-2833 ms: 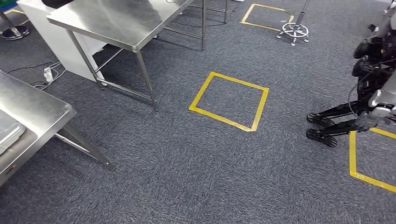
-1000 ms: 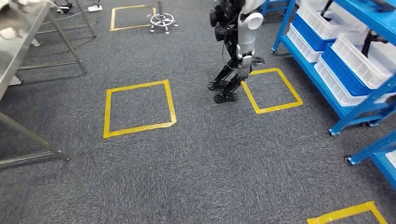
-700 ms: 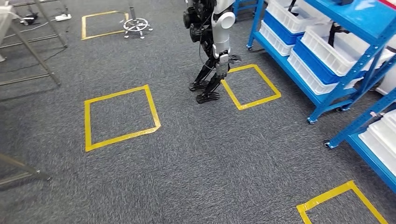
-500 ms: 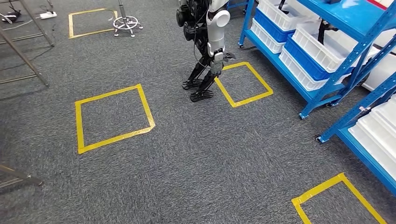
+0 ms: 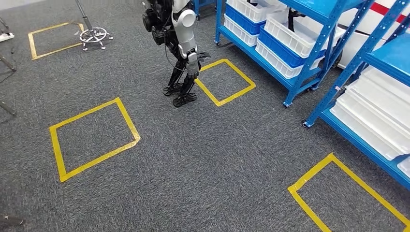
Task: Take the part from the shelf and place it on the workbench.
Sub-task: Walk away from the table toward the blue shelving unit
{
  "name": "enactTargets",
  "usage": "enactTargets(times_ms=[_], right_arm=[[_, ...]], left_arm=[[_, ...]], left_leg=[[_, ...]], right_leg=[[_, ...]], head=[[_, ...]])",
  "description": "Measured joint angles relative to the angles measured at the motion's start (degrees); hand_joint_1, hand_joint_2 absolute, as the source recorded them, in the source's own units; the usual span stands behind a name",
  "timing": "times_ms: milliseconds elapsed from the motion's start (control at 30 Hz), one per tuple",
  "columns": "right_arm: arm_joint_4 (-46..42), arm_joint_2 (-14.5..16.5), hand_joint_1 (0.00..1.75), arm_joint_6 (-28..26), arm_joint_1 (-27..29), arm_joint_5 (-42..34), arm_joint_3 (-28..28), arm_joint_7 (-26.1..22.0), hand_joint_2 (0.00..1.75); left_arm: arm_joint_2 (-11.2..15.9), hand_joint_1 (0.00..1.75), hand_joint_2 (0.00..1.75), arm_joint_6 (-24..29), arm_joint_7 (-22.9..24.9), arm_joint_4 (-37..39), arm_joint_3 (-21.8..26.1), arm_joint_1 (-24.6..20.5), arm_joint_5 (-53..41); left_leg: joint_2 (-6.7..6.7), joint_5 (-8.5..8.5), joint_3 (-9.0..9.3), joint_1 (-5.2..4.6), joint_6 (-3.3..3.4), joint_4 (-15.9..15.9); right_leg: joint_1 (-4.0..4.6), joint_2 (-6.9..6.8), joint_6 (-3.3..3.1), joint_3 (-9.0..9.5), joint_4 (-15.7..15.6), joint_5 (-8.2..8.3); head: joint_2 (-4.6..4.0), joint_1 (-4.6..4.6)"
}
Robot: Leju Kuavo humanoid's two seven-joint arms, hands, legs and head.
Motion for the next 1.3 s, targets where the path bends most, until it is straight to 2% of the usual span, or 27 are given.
enactTargets(times_ms=[67,100,133,167,200,267,333,400,433,467,533,567,600,633,667,700,767,833,900,933,1000,1067,1133,1167,1200,1267,1300], right_arm=[[0.0,0.0,0.0,0.0,0.0,0.0,0.0,0.0,0.0],[0.0,0.1,0.0,0.0,-0.1,0.0,0.0,0.0,0.0],[0.0,0.2,0.0,0.0,-0.1,0.0,0.0,0.0,0.0],[0.0,0.2,0.0,0.0,0.0,0.0,0.0,0.0,0.0],[0.0,0.3,0.0,0.0,0.0,0.0,0.0,0.0,0.0],[0.0,0.3,0.0,0.0,-0.1,0.0,0.0,0.0,0.0],[0.0,0.3,0.0,0.0,-0.2,0.0,0.0,0.0,0.0],[0.0,0.3,0.0,0.0,-0.1,0.0,0.0,0.0,0.0],[0.0,0.3,0.0,0.0,0.0,0.0,0.0,0.0,0.0],[0.0,0.3,0.0,0.0,0.0,0.0,0.0,0.0,0.0],[0.0,0.3,0.0,0.0,-0.1,-0.1,0.0,0.0,0.0],[0.0,0.3,0.0,0.0,-0.2,-0.1,0.0,0.0,0.0],[0.0,0.3,0.0,0.0,-0.2,-0.1,0.0,0.0,0.0],[0.0,0.4,0.0,0.1,-0.1,-0.1,0.0,0.0,0.0],[0.0,0.4,0.0,0.1,-0.1,-0.1,0.0,0.0,0.0],[0.0,0.4,0.0,0.1,0.0,-0.1,0.0,0.0,0.0],[0.0,0.4,0.0,0.0,-0.1,-0.1,0.0,0.0,0.0],[0.0,0.4,0.0,0.0,-0.2,-0.1,0.0,0.0,0.0],[0.0,0.3,0.0,0.0,-0.2,-0.1,0.0,0.0,0.0],[0.0,0.4,0.0,0.0,-0.2,-0.1,0.0,0.0,0.0],[0.0,0.4,0.0,0.0,-0.2,-0.1,0.0,0.0,0.0],[0.0,0.4,0.0,0.1,-0.2,-0.1,0.0,0.0,0.0],[0.0,0.5,0.0,0.1,-0.2,-0.1,0.0,0.0,0.0],[0.0,0.5,0.0,0.1,-0.1,-0.1,0.0,0.0,0.0],[0.0,0.5,0.0,0.1,-0.1,-0.1,0.0,0.0,0.0],[0.0,0.5,0.0,0.1,-0.1,-0.1,0.0,0.0,0.0],[0.0,0.5,0.0,0.1,-0.2,-0.1,0.0,0.0,0.0]], left_arm=[[0.2,0.0,0.0,0.0,0.0,0.0,0.0,0.2,0.0],[0.2,0.0,0.0,0.0,0.0,0.0,-0.1,0.4,0.0],[0.3,0.0,0.0,0.0,0.0,0.0,-0.1,0.5,0.0],[0.3,0.0,0.0,0.0,0.0,0.0,-0.1,0.6,0.0],[0.4,0.0,0.0,0.0,0.0,0.0,-0.2,0.6,0.0],[0.5,0.0,0.0,0.0,0.0,0.0,-0.3,0.5,0.0],[0.5,0.0,0.0,0.0,0.1,0.0,-0.5,0.5,0.0],[0.4,0.0,0.0,0.0,0.1,0.0,-0.6,0.5,0.0],[0.3,0.0,0.0,0.0,0.1,0.0,-0.7,0.4,0.0],[0.2,0.0,0.0,0.0,0.1,0.0,-0.7,0.3,0.0],[0.1,0.0,0.0,0.0,0.1,0.0,-0.7,0.3,0.0],[0.1,0.0,0.0,0.0,0.1,0.0,-0.7,0.4,0.0],[0.0,0.0,0.0,0.0,0.1,0.0,-0.8,0.5,0.0],[0.0,0.0,0.0,0.0,0.1,0.0,-0.8,0.5,0.0],[0.0,0.0,0.0,0.0,0.1,0.0,-0.8,0.5,0.0],[0.0,0.0,0.0,0.0,0.1,0.0,-0.8,0.5,0.0],[-0.1,0.0,0.0,0.0,0.1,0.0,-0.8,0.3,0.0],[-0.2,0.0,0.0,0.0,0.1,0.0,-0.8,0.3,0.0],[-0.2,0.0,0.0,0.0,0.1,0.0,-0.8,0.2,0.0],[-0.2,0.0,0.0,0.0,0.1,0.0,-0.8,0.1,0.0],[0.0,0.0,0.0,0.0,0.1,0.0,-0.8,0.0,0.0],[0.2,0.0,0.0,0.0,0.2,0.0,-0.8,0.1,0.0],[0.4,0.0,0.0,0.0,0.3,0.0,-0.8,0.4,0.0],[0.5,0.0,0.0,0.0,0.2,0.0,-0.8,0.5,0.0],[0.5,0.0,0.0,0.0,0.2,0.0,-0.8,0.5,0.0],[0.6,0.0,0.0,0.0,0.2,0.0,-0.8,0.5,0.0],[0.7,0.0,0.0,0.0,0.2,0.0,-0.8,0.5,0.0]], left_leg=[[-2.54,-3.86,-3.74,0.31,-0.46,8.0],[-2.88,-4.8,-5.37,0.43,-0.61,11.2],[-3.03,-4.54,-6.14,0.53,-0.74,12.4],[-3.22,-3.14,-5.87,0.63,-0.83,11.3],[-3.72,-0.95,-4.63,0.78,-0.92,8.1],[-6.64,2.86,-1.32,1.3,-1.08,0.2],[-8.71,3.87,0.22,1.5,-0.81,-3.6],[-7.65,3.81,0.34,1.34,0.03,-3.9],[-6.87,3.92,0.43,1.31,0.48,-4.1],[-6.08,4.07,0.52,1.33,0.9,-4.3],[-4.46,4.15,0.59,1.17,1.49,-4.6],[-3.62,4.08,0.57,1.02,1.67,-4.6],[-2.72,3.99,0.56,0.88,1.77,-4.6],[-1.87,3.89,0.59,0.76,1.82,-4.6],[-1.11,3.79,0.66,0.67,1.84,-4.6],[-0.42,3.69,0.8,0.57,1.81,-4.6],[0.77,3.36,1.23,0.3,1.55,-4.6],[1.92,2.96,1.71,0.09,1.01,-4.6],[3.14,2.65,2.32,0.04,0.38,-4.9],[3.09,2.38,2.62,0.07,0.04,-4.8],[0.76,0.38,1.82,0.22,-0.6,-2.1],[-2.21,-3.25,-1.69,0.45,-0.95,5.2],[-3.02,-4.89,-5.17,0.51,-1.08,11.4],[-3.16,-3.97,-5.62,0.53,-1.08,11.5],[-3.4,-2.02,-5.01,0.58,-1.05,9.4],[-5.37,2.48,-1.8,0.81,-0.87,1.3],[-6.48,3.77,-0.47,0.92,-0.73,-1.9]], right_leg=[[-0.1,1.33,-0.19,0.04,-0.1,0.15],[-0.13,2.15,-0.18,0.03,-0.1,0.14],[-0.17,2.99,-0.14,0.05,0.0,0.11],[-0.24,3.84,-0.04,0.09,0.1,0.04],[-0.35,4.67,0.12,0.14,0.3,-0.06],[-0.49,6.17,0.69,-0.09,0.9,-0.42],[-0.64,7.52,1.51,-0.65,1.4,-0.61],[-0.92,8.8,2.38,-1.03,1.4,-0.51],[-0.94,8.3,2.71,-1.27,1.7,-0.75],[-0.89,6.93,2.97,-1.9,3.0,-1.54],[-0.71,2.9,3.3,-5.08,9.4,-4.94],[-0.71,1.66,3.42,-7.29,13.7,-6.89],[-0.72,1.11,3.48,-9.18,17.4,-8.2],[-0.71,0.88,3.45,-10.14,19.2,-8.45],[-0.7,0.72,3.34,-10.02,18.8,-7.69],[-0.65,0.38,3.1,-8.54,15.9,-5.94],[-0.21,-2.26,2.18,-3.92,7.2,-2.37],[0.32,-4.19,1.35,-1.27,2.1,-0.87],[0.39,-3.07,0.9,-1.07,1.4,-0.73],[0.22,-2.35,0.66,-0.83,1.1,-0.54],[-0.18,-0.98,0.1,-0.25,0.3,-0.05],[-0.32,0.4,-0.18,-0.08,0.1,0.15],[-0.31,2.12,-0.21,-0.1,0.2,0.13],[-0.31,3.01,-0.17,-0.05,0.2,0.08],[-0.33,3.9,-0.09,0.04,0.3,0.02],[-0.32,5.45,0.27,0.11,0.6,-0.23],[-0.32,6.17,0.56,0.0,0.8,-0.37]], head=[[0.0,-0.07],[0.0,-0.07],[0.0,-0.05],[0.0,-0.05],[0.0,-0.05],[0.0,-0.05],[0.0,-0.03],[0.0,-0.02],[0.0,-0.02],[0.0,0.09],[0.0,0.32],[0.0,0.41],[0.0,0.4],[0.0,0.4],[0.0,0.4],[0.0,0.4],[0.0,0.41],[0.0,0.36],[0.0,0.32],[0.0,0.31],[0.0,0.19],[0.0,0.07],[0.0,0.05],[0.0,0.04],[0.0,0.05],[0.0,0.06],[0.0,0.09]])
